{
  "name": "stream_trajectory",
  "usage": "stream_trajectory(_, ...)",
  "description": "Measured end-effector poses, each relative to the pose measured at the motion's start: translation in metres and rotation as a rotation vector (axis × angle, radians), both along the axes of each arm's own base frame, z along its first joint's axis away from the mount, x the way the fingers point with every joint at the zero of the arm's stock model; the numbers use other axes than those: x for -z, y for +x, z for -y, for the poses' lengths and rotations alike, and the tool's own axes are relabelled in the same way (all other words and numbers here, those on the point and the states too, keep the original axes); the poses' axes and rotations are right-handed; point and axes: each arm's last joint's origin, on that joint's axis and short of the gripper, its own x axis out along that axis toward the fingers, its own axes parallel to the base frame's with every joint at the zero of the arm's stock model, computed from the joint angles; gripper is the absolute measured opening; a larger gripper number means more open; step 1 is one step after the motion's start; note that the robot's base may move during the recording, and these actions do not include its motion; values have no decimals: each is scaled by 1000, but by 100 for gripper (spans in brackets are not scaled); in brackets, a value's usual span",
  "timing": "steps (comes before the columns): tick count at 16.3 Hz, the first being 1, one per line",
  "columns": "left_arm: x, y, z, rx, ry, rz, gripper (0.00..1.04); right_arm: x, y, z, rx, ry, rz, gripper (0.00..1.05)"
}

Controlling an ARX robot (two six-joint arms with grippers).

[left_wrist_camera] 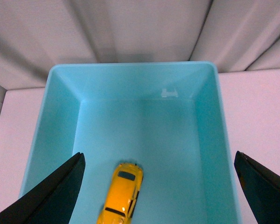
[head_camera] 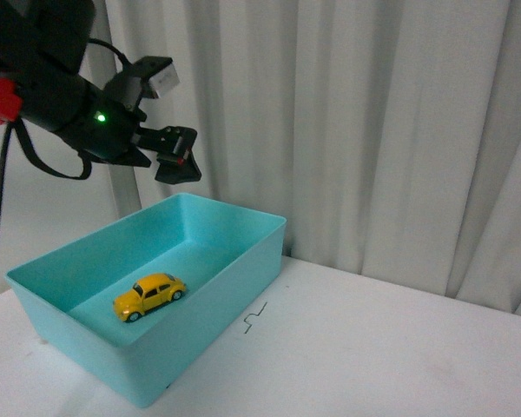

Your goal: Wind up and store yellow beetle toy

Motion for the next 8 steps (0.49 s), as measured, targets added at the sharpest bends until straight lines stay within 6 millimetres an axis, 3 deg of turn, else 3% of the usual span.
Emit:
stream_trajectory(2,-21,-40,9,22,-21,84,98,0,0,0,0,0,0,98)
stream_trajectory(4,-41,-90,34,-37,-10,511,76,0,0,0,0,0,-1,98)
stream_trajectory(7,-25,-155,67,-19,-69,638,49,0,0,0,0,0,0,98)
stream_trajectory(8,-16,-164,70,-30,-74,644,40,0,0,0,0,0,0,98)
